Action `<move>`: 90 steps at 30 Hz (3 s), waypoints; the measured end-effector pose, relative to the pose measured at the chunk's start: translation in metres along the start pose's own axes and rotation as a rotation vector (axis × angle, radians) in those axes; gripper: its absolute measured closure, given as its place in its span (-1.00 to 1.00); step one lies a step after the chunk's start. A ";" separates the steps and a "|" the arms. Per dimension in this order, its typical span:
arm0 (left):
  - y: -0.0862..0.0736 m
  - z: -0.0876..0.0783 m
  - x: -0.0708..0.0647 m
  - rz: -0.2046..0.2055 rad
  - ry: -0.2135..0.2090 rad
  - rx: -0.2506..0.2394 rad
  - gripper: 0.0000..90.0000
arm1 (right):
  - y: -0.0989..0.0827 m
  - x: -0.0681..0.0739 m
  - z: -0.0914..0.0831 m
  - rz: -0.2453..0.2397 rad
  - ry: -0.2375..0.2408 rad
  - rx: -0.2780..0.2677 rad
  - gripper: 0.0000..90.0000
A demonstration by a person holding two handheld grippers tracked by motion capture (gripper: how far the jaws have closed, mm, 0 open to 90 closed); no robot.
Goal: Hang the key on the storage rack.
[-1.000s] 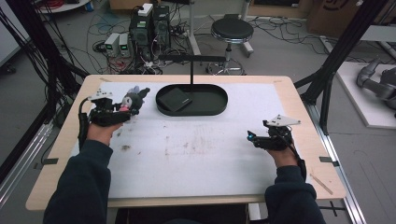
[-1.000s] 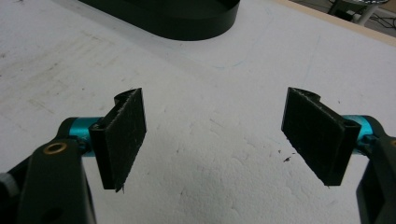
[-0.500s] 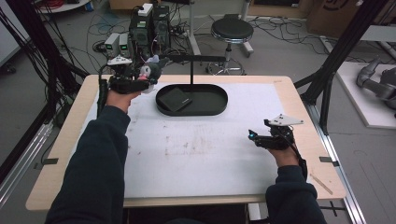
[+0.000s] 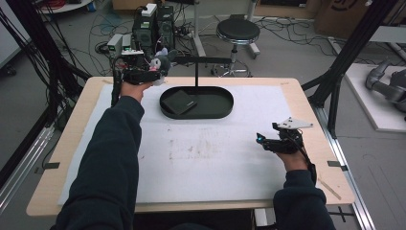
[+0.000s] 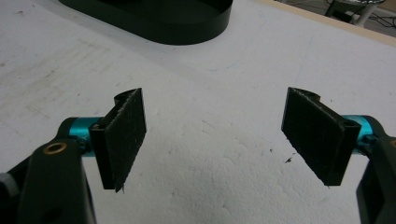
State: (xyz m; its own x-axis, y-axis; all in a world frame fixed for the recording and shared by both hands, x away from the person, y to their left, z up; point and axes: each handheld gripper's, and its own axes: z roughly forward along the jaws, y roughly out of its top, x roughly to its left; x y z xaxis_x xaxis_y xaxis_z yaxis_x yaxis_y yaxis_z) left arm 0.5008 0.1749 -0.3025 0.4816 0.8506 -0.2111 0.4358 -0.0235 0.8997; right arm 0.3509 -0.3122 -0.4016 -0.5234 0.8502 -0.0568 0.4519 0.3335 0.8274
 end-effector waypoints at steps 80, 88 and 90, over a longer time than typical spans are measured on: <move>-0.167 -0.133 0.009 0.121 0.054 -0.148 -0.61 | -0.001 0.013 0.000 -0.058 -0.012 -0.008 -0.50; -0.172 -0.131 0.010 0.119 0.051 -0.138 -0.61 | -0.002 0.013 0.001 -0.058 -0.014 -0.001 -0.50; -0.173 -0.130 0.011 0.117 0.050 -0.138 -0.61 | -0.002 0.013 0.001 -0.058 -0.013 -0.003 -0.50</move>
State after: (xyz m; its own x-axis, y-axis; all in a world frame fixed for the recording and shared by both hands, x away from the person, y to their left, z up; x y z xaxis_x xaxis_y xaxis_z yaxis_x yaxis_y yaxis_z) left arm 0.3314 0.2565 -0.4106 0.4833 0.8712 -0.0861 0.2691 -0.0542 0.9616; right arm 0.3438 -0.3013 -0.4049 -0.5394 0.8345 -0.1123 0.4188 0.3815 0.8240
